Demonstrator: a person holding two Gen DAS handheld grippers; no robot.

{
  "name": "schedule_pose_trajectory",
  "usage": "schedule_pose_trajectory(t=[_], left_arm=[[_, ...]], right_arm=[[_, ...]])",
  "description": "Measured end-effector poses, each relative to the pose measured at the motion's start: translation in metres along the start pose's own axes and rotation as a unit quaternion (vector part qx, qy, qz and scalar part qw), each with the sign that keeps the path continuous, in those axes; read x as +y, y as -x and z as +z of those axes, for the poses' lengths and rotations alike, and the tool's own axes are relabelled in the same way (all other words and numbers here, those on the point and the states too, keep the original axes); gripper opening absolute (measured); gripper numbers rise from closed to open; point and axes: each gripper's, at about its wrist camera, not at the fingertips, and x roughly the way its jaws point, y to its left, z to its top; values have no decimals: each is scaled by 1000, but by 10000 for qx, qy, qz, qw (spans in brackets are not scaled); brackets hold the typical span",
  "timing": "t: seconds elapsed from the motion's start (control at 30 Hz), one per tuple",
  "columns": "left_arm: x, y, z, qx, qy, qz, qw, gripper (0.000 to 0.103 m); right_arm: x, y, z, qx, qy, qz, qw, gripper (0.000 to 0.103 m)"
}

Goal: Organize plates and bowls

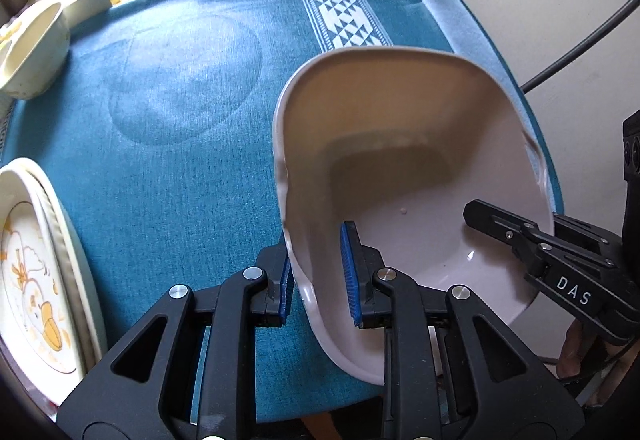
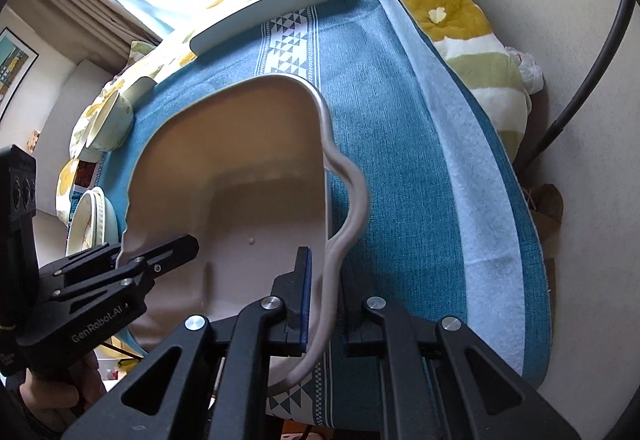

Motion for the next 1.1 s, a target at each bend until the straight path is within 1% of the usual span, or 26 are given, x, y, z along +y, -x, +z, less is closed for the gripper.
schedule_pose_trajectory(t=[0.03, 0.07, 0.1, 0.13, 0.17, 0.2, 0.23, 0.27, 0.3, 0.43, 0.57, 0.7, 0.77, 0.87, 0.9, 0.93, 0.97, 1.0, 1.03, 1.1], left_arm=[[0, -2, 1, 26, 0, -5, 10000, 20], [0, -4, 1, 39, -1, -11, 10000, 20], [0, -4, 1, 44, -7, 0, 10000, 21], [1, -4, 0, 38, -13, 2, 10000, 26], [1, -3, 0, 20, -12, -3, 10000, 31], [2, -3, -1, -8, 0, -8, 10000, 50], [3, -1, -1, -73, 20, 12, 10000, 74], [4, 3, -1, -186, 37, 46, 9998, 81], [4, 6, -3, -283, 40, 66, 9996, 85], [5, 16, -3, -344, 9, 96, 9994, 85], [7, 45, -8, -552, 35, 132, 9984, 85], [10, 93, -14, -962, 46, 311, 9949, 85], [13, 123, -15, -1251, 82, 430, 9912, 85], [23, 165, -16, -1679, 163, 676, 9833, 86], [28, 178, -16, -1803, 200, 779, 9803, 91], [33, 189, -16, -1921, 240, 880, 9771, 98], [39, 201, -16, -2043, 287, 979, 9736, 101], [45, 210, -16, -2162, 337, 1062, 9700, 103], [53, 218, -16, -2232, 393, 1124, 9675, 103], [69, 226, -12, -2237, 530, 1202, 9658, 103]], right_arm=[[-1, 0, 0, 0, -56, 5, 10000, 22], [-3, 0, 0, -19, -129, 54, 9999, 27], [-5, 1, 0, -40, -217, 134, 9997, 41], [-8, 2, 0, -71, -304, 218, 9993, 51], [-9, 4, 1, -114, -380, 272, 9988, 52], [-10, 5, 1, -145, -430, 279, 9986, 52], [-11, 7, 2, -164, -446, 276, 9985, 52], [-9, 8, 2, -181, -435, 272, 9985, 52], [-9, 10, 2, -215, -415, 258, 9986, 52], [-6, 22, 2, -389, -364, 190, 9984, 52], [1, 48, 4, -607, -259, 145, 9977, 52], [21, 83, 9, -898, 65, 204, 9957, 52], [36, 98, 15, -1043, 280, 286, 9937, 52], [62, 117, 26, -1251, 646, 457, 9890, 53], [72, 121, 31, -1300, 764, 521, 9872, 56], [82, 124, 35, -1345, 865, 585, 9854, 70], [92, 126, 40, -1372, 958, 656, 9837, 80], [102, 127, 45, -1407, 1043, 734, 9818, 96], [112, 128, 48, -1465, 1124, 811, 9795, 100], [131, 126, 56, -1538, 1266, 893, 9759, 100]])
